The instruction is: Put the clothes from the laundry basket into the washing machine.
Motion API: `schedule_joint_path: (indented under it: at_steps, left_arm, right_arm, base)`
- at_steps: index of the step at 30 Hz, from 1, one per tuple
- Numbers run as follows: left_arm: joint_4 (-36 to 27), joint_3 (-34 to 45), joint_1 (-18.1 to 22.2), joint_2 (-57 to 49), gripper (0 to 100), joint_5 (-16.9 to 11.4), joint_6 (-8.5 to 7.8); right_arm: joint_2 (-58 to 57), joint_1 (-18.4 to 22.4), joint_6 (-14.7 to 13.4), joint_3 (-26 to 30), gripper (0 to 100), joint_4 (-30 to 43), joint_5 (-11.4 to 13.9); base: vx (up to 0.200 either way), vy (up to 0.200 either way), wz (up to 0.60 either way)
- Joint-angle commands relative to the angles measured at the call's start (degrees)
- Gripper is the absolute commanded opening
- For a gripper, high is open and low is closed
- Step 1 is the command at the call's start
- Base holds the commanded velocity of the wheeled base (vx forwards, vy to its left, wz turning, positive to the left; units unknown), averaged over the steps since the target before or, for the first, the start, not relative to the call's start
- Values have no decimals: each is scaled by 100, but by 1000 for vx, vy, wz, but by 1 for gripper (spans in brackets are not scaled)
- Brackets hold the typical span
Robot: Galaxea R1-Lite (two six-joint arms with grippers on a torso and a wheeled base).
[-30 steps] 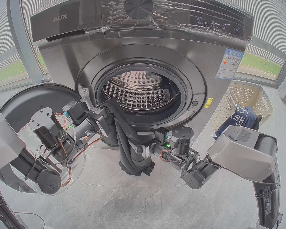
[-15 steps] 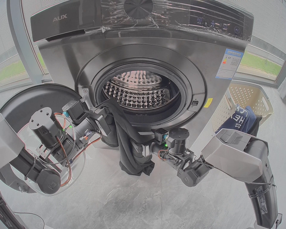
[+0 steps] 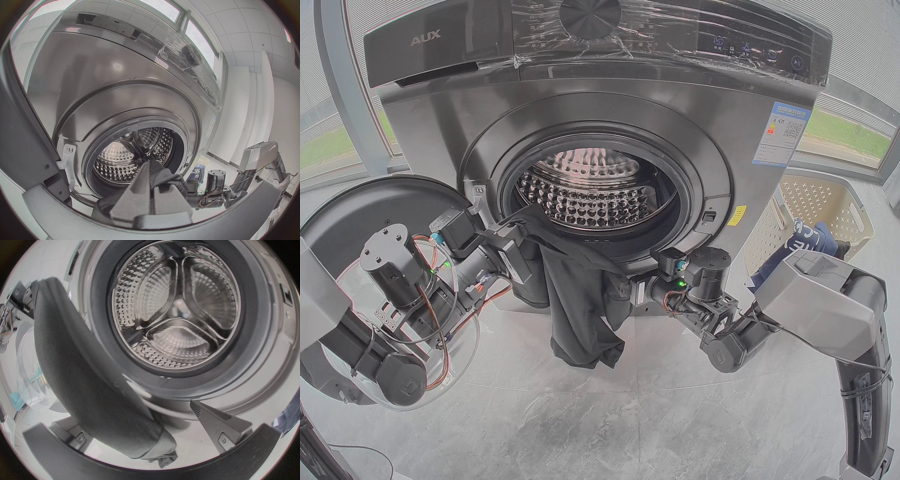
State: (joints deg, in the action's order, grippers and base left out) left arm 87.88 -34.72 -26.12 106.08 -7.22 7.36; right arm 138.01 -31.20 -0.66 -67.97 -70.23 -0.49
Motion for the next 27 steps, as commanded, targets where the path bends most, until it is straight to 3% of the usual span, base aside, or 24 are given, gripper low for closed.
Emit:
schedule_joint_path:
  at_steps: [1, 8, 9, 11, 20, 27]
  left_arm:
    - [1, 9, 2, 0, 0, 1, 2]
    - [1, 9, 11, 0, 0, 1, 2]
    - [1, 9, 11, 0, 0, 1, 2]
    - [1, 9, 20, 0, 0, 1, 2]
    - [1, 9, 257, 88, 0, 1, 2]
    - [1, 53, 275, 97, 0, 1, 2]
  right_arm:
    - [-90, -1, 13, 12, 100, -17, 5]
    - [-2, -150, 4, 12, 100, -96, 14]
    - [7, -176, 4, 21, 0, -131, 22]
    - [-2, -185, 4, 39, 0, -131, 22]
    - [-1110, 61, 66, 1146, 0, -219, 75]
    - [-2024, 281, 198, 1796, 0, -246, 339]
  base:
    - [0, 0, 0]
    - [0, 0, 0]
    - [0, 0, 0]
    - [0, 0, 0]
    - [0, 0, 0]
    - [0, 0, 0]
